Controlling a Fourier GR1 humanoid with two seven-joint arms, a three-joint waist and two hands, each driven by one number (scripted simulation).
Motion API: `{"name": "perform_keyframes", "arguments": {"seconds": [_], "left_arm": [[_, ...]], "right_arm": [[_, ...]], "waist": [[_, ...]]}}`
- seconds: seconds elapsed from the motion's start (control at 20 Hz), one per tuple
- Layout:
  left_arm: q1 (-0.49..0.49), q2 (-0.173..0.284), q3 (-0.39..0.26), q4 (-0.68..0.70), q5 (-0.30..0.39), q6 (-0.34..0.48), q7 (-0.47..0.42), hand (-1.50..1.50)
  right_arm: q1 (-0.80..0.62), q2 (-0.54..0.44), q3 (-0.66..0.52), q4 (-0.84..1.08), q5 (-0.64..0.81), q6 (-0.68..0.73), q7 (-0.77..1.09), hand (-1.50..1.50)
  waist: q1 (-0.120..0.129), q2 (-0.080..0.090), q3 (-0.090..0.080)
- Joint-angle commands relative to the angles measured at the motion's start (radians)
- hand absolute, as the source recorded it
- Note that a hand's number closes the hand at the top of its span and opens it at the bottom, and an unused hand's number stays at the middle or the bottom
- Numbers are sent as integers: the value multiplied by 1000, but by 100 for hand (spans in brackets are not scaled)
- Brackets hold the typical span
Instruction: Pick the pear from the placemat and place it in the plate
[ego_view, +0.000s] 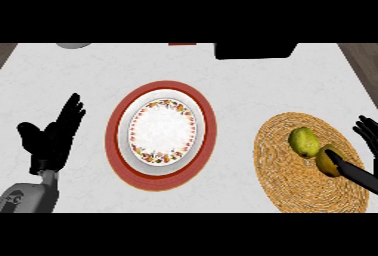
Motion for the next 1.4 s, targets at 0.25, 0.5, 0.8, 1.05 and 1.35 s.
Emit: {"name": "perform_keyframes", "arguments": {"seconds": [0.25, 0.5, 0.8, 1.05, 1.35], "left_arm": [[-1, -19, 5, -4, -32, -37, 32, 0], [-81, -53, 22, 63, -60, -37, 42, 0], [-47, -61, 22, 33, -79, -43, 43, 0], [-29, -27, 55, -38, -50, -80, 101, 0], [-8, -88, 37, -27, -100, -64, 69, 0]], "right_arm": [[163, -95, 39, -172, 146, 11, 109, -150], [144, -126, 56, -308, 214, -2, 304, -150], [100, -174, 131, -361, 270, 85, 512, -150], [35, -215, 172, -339, 372, 120, 634, -150], [19, -169, 228, -337, 470, 167, 741, -150]], "waist": [[25, 1, -1], [25, 2, -1], [29, 3, -1], [39, 2, 0], [34, 3, 0]]}}
